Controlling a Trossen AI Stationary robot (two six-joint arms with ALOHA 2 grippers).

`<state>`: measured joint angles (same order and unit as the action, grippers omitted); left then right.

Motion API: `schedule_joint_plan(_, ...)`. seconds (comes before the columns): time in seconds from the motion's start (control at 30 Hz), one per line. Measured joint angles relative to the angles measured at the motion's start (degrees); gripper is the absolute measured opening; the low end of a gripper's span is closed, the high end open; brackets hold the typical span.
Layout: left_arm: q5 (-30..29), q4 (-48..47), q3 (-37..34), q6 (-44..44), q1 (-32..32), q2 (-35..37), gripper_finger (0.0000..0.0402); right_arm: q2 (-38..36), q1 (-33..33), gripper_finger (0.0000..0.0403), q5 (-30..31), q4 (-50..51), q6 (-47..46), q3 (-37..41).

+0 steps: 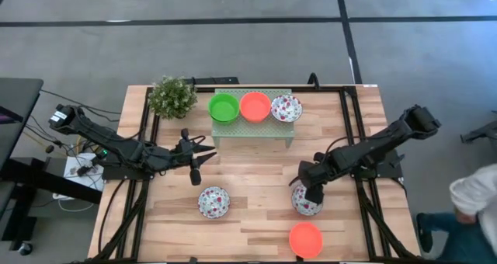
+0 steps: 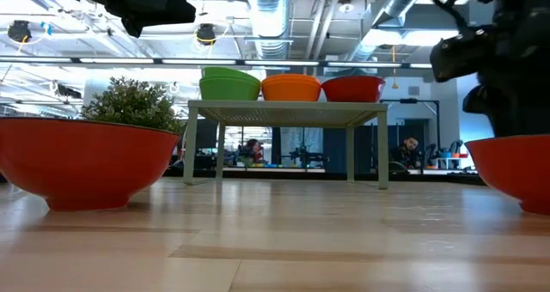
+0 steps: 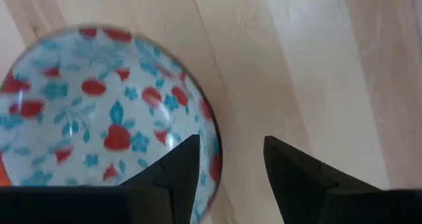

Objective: Pick & Place Mini bowls
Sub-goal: Stack the white bowl on the white bowl on the shelf

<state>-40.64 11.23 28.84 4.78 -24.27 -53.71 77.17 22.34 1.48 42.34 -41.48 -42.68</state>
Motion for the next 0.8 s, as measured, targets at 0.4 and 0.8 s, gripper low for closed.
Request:
schedule_joint_plan(0.4, 0.0, 0.35, 0.0, -0.02, 0.0, 0.0, 0.0081, 0.92, -2.78, 0.0056, -0.69, -1.63, 0.71, 0.0)
schedule_joint_plan(0.8, 0.0, 0.41, 0.0, -0.03, 0.0, 0.0, 0.0081, 0.69, -3.24, 0.001, -4.76, -5.36, 1.86, -0.74)
